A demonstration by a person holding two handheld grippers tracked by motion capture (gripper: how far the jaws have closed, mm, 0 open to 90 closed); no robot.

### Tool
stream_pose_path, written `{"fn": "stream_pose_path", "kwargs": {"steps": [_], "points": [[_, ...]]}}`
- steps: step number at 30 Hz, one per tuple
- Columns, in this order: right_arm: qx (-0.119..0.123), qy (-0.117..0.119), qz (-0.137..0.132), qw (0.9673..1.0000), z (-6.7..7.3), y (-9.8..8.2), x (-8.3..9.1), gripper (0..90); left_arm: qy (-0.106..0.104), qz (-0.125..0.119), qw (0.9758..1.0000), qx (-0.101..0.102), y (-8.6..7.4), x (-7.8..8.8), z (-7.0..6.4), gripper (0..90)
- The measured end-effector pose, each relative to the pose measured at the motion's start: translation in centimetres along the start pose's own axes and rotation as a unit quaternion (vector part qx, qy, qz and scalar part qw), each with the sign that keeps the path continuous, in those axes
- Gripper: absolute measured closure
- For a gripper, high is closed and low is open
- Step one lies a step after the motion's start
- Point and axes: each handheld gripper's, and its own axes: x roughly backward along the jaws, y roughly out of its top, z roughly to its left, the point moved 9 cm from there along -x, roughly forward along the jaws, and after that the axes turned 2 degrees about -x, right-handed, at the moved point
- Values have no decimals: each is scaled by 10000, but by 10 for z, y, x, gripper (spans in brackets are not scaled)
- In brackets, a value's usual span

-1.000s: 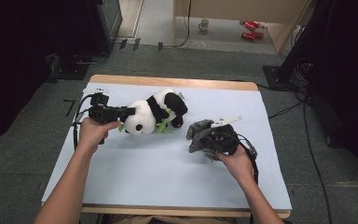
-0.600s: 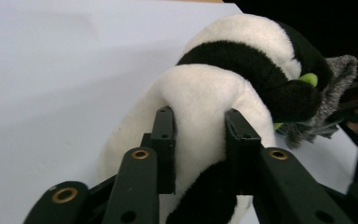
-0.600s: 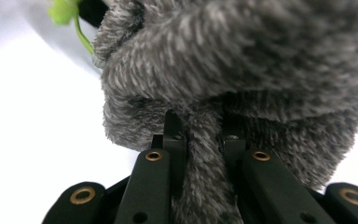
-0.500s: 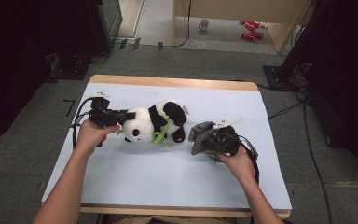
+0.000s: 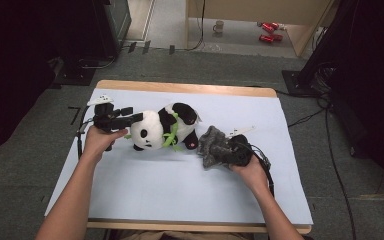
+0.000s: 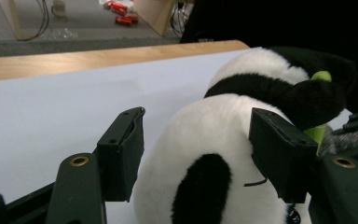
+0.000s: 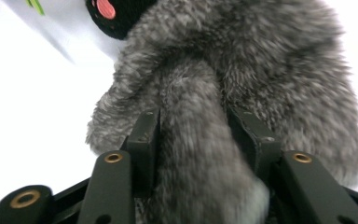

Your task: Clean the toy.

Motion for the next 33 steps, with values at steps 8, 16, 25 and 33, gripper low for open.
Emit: {"fn": "stream_pose_path", "kwargs": {"steps": [8, 16, 25, 33], "points": [[37, 112, -308, 9995, 6, 10, 14, 480, 55, 104, 9998, -143, -3, 8, 4, 365], [-92, 68, -773, 9969, -3, 19, 38, 476, 220, 13, 9995, -223, 0, 14, 7, 399], [-115, -31, -1037, 9945, -19, 15, 57, 469, 101, 259, 9990, -357, -14, 21, 5, 390], [-304, -125, -1188, 9924, -33, 15, 65, 462, 327, 462, 9976, -396, -26, -4, 15, 414]]}}
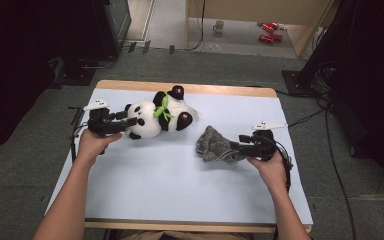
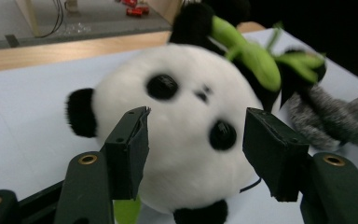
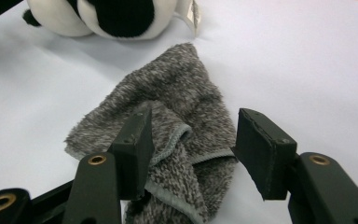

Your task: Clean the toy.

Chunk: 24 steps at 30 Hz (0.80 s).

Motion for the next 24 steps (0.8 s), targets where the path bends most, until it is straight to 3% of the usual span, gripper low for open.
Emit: {"fn": "stream_pose_path", "kwargs": {"steps": [2, 6, 11, 14, 16, 24], "points": [[-36, -31, 4, 10000, -3, -1, 1, 462, 121, -18, 9999, -83, -2, -6, 4, 408], [-55, -57, 7, 10000, -5, -2, 3, 463, 89, -120, 9999, 72, 1, -5, 5, 405], [-52, -49, -10, 10000, -8, -3, 5, 463, 32, -145, 9999, 32, 2, 7, 2, 378], [-68, -58, -83, 9999, -13, -3, 10, 448, 71, -75, 9999, -128, -1, 16, 0, 364], [-99, -76, -104, 9999, -18, -4, 13, 425, 89, -166, 9997, -178, -2, 21, -2, 357], [-211, -236, -102, 9994, -39, -16, 19, 416, 201, -15, 9994, -274, -20, 36, -2, 352]]}}
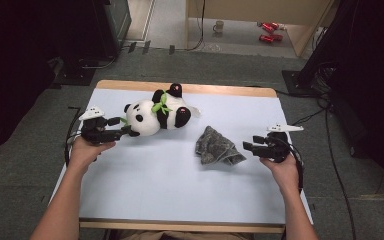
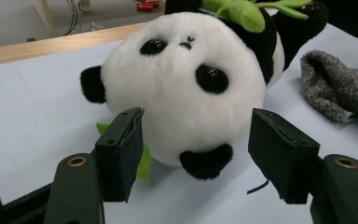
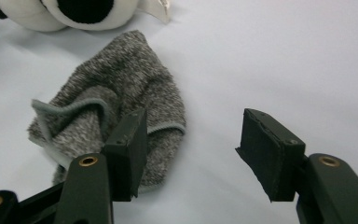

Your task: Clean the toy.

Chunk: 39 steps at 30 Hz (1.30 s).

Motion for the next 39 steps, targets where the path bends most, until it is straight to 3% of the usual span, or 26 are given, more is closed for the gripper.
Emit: {"fn": "stream_pose_path", "kwargs": {"steps": [9, 15, 23, 30, 35, 39], "points": [[-134, -166, 20, 9998, -22, -9, -3, 423, 133, 277, 9994, -147, -24, 9, 1, 346], [-192, -402, 208, 9988, -37, -17, -9, 423, 145, 507, 9985, -159, -39, 11, 0, 348], [-385, -745, 358, 9958, -59, -25, -15, 442, 164, 545, 9982, -174, -50, 13, 0, 348], [-449, -1073, 433, 9923, -73, -34, -19, 443, 350, 800, 9961, -154, -63, 11, 10, 349], [-361, -1049, 226, 9936, -76, -35, -19, 444, 529, 1085, 9925, -205, -75, 8, 19, 350], [-302, -978, 121, 9947, -74, -37, -20, 393, 597, 1178, 9911, -154, -80, 7, 24, 351]]}}
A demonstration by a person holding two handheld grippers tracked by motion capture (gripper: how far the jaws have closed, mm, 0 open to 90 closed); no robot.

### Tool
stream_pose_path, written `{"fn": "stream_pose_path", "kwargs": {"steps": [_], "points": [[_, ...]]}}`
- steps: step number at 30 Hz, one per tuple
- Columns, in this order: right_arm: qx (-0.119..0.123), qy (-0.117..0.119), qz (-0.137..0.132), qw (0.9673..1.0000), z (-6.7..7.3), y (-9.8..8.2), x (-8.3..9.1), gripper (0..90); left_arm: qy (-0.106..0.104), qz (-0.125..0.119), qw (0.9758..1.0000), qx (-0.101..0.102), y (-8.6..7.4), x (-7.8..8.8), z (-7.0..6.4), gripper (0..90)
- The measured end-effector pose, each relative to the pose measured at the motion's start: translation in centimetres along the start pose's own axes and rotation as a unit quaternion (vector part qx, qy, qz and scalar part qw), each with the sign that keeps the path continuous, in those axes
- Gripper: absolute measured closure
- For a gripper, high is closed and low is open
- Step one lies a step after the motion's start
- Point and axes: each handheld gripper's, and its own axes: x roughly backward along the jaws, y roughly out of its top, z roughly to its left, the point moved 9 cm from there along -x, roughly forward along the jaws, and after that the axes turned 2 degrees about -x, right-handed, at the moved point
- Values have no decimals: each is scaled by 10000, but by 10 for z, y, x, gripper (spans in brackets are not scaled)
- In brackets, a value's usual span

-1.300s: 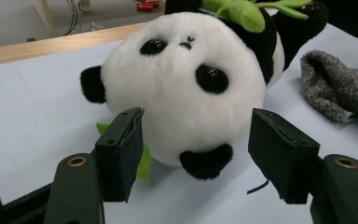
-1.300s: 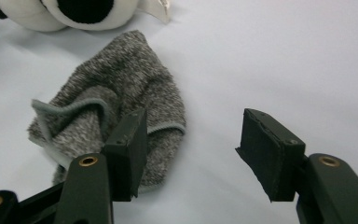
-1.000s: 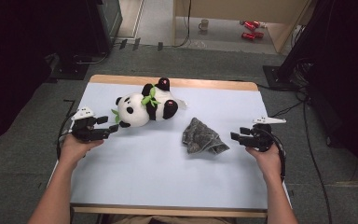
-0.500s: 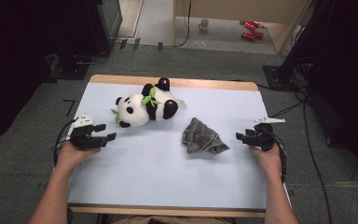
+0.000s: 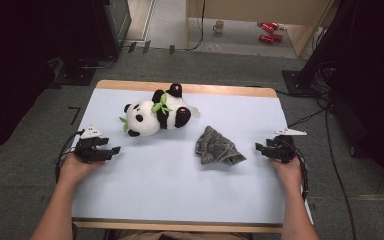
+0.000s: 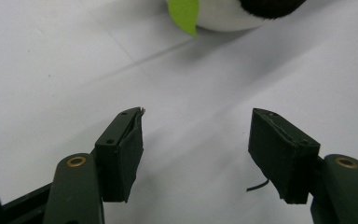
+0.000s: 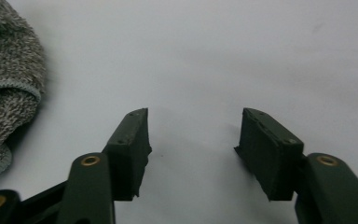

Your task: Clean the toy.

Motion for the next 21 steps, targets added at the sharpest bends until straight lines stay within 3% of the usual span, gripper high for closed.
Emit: {"fn": "stream_pose_path", "kwargs": {"steps": [4, 21], "points": [[77, 20, -199, 9998, 1, -3, 0, 381, 52, 104, 9999, 1, -3, -2, 1, 347], [594, -186, -53, 9980, 9, -5, -4, 274, 53, 88, 9999, -53, -5, -4, -1, 280]]}}
